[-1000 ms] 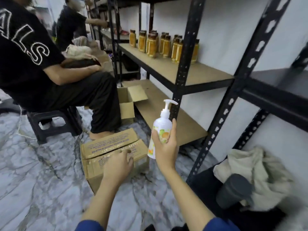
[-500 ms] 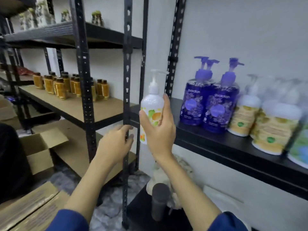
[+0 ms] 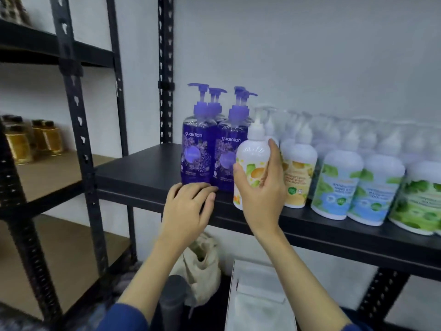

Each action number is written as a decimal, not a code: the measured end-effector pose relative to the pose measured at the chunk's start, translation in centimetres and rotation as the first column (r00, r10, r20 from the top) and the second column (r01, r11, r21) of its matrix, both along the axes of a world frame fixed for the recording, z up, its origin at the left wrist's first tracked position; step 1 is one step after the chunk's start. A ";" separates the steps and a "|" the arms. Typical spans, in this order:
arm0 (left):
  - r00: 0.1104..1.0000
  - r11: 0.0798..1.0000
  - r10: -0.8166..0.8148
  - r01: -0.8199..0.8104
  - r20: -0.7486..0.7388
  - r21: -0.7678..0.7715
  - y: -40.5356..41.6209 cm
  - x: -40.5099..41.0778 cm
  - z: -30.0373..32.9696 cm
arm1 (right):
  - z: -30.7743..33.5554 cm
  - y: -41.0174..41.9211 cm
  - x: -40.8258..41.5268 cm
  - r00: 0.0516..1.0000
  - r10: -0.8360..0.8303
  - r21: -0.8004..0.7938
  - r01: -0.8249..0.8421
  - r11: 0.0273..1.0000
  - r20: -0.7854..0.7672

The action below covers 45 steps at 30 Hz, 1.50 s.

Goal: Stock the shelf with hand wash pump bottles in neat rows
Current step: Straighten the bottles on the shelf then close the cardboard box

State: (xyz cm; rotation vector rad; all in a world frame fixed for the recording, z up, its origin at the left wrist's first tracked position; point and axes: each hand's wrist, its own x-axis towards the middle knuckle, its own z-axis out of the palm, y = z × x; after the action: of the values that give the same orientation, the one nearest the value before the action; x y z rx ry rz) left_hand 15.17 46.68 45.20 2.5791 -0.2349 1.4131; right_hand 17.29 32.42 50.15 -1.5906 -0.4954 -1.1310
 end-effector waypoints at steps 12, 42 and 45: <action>0.972 0.999 -0.020 0.026 0.233 -0.022 -0.5 1.2 -1.3 | -0.2 -1.3 0.4 0.979 0.061 -0.122 -0.086 0.989 -0.195; 0.939 0.996 0.007 0.024 0.343 -0.088 -1.1 2.4 -2.1 | -0.9 -2.7 -0.4 0.976 0.056 -0.273 -0.113 0.955 -0.210; 0.940 0.997 0.010 0.018 0.342 -0.080 -1.0 2.4 -2.1 | -0.7 -2.8 -0.7 0.976 0.092 -0.286 -0.147 0.947 -0.197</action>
State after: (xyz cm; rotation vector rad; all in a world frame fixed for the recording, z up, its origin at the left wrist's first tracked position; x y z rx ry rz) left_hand 17.60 45.66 43.08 2.2524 -0.2247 1.8250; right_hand 16.58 29.58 49.45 -1.8785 -0.6559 -0.8366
